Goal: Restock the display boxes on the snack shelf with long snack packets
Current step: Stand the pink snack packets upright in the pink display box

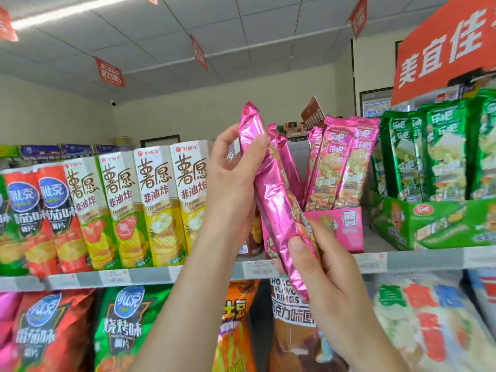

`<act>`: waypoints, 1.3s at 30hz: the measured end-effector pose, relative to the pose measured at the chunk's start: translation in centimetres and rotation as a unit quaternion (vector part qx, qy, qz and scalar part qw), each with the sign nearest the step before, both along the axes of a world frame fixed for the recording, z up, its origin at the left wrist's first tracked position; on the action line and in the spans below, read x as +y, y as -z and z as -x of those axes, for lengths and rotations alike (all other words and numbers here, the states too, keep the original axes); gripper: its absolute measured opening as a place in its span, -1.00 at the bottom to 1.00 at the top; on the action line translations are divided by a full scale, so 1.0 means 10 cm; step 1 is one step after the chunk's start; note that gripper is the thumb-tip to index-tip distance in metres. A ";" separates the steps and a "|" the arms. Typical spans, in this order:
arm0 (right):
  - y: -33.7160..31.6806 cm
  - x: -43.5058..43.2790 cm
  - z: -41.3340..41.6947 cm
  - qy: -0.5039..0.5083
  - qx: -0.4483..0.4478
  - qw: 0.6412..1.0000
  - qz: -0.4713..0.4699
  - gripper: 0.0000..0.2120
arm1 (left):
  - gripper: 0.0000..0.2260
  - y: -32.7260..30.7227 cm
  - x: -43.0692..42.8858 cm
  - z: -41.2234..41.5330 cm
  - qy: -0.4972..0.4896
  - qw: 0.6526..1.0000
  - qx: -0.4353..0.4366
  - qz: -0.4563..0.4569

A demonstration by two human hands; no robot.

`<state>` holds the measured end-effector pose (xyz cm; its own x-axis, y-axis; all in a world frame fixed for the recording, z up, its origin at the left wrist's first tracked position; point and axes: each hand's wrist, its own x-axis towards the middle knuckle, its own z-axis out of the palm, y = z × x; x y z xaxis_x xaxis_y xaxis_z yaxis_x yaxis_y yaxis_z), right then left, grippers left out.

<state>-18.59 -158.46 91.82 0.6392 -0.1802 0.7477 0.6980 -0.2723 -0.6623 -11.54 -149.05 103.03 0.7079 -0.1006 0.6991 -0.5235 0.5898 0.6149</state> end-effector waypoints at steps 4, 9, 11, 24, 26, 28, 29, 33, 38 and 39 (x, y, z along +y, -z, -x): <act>0.04 0.01 0.02 -0.021 -0.002 1.000 -0.010 -0.47 | -0.61 0.13 0.00 0.03 -0.002 1.000 -0.004 0.013; 0.01 0.00 0.06 -0.013 -0.019 1.000 -0.009 -0.53 | -0.50 0.26 -0.02 0.12 -0.010 1.000 -0.002 -0.001; -0.02 -0.01 0.07 -0.016 -0.024 1.000 -0.005 -0.60 | -0.66 0.32 0.01 0.12 -0.014 0.999 -0.005 -0.033; 0.07 -0.12 0.15 -0.069 0.035 0.997 0.020 -0.63 | -0.85 0.24 0.12 0.17 -0.082 0.996 -0.027 -0.002; 0.09 -0.12 0.15 -0.069 0.034 0.997 -0.002 -0.65 | -0.85 0.27 0.08 0.18 -0.072 0.997 -0.023 -0.009; 0.13 -0.12 0.15 -0.065 0.043 0.997 -0.016 -0.67 | -0.85 0.31 0.07 0.18 -0.061 0.998 -0.011 -0.025; 0.14 -0.12 0.15 -0.065 0.048 0.996 -0.021 -0.68 | -0.85 0.32 0.08 0.18 -0.056 0.998 -0.008 -0.036; 0.13 -0.11 0.17 -0.070 0.050 0.995 -0.041 -0.74 | -0.85 0.37 0.10 0.20 -0.040 0.997 -0.016 -0.060; 0.10 -0.07 0.17 -0.086 0.041 0.994 -0.062 -0.75 | -0.84 0.56 0.05 0.28 -0.033 0.996 -0.016 -0.084; 0.10 -0.05 0.17 -0.084 0.043 0.994 -0.060 -0.74 | -0.84 0.58 0.07 0.29 -0.031 0.996 -0.013 -0.084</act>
